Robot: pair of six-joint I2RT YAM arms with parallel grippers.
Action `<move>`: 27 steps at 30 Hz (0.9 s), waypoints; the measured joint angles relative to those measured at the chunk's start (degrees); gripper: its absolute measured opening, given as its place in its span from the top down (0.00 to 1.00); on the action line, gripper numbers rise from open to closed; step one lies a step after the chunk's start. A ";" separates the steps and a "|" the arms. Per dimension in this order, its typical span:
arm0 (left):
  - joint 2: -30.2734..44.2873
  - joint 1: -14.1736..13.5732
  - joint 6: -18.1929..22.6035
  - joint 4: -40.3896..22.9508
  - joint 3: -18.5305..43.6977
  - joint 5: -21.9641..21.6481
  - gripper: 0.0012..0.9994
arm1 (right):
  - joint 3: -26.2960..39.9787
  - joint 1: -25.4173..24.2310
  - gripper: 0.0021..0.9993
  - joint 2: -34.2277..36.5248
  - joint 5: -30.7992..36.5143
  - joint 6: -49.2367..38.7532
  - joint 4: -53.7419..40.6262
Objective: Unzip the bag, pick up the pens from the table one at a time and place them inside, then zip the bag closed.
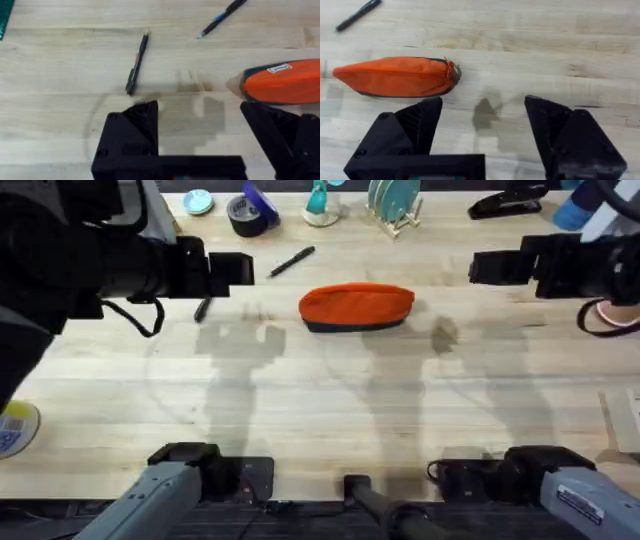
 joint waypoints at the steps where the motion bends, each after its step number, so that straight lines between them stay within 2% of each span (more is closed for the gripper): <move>1: 0.05 -0.02 0.08 0.55 0.01 0.08 0.01 | 0.02 0.00 0.00 0.00 0.00 0.00 0.00; 5: 0.09 0.00 3.86 3.20 0.01 2.02 0.01 | 0.04 0.00 0.00 0.00 0.00 0.00 0.00; 9: 0.32 0.00 10.34 7.36 0.01 7.38 0.01 | 0.04 0.00 0.00 0.02 0.00 0.00 0.00; 17: 6.50 0.00 24.74 15.43 0.08 23.56 0.01 | 0.07 0.00 0.00 0.00 0.00 0.00 0.00; 27: 18.14 0.00 46.65 15.95 0.08 44.53 0.01 | 0.09 0.00 0.00 0.00 0.02 0.00 0.00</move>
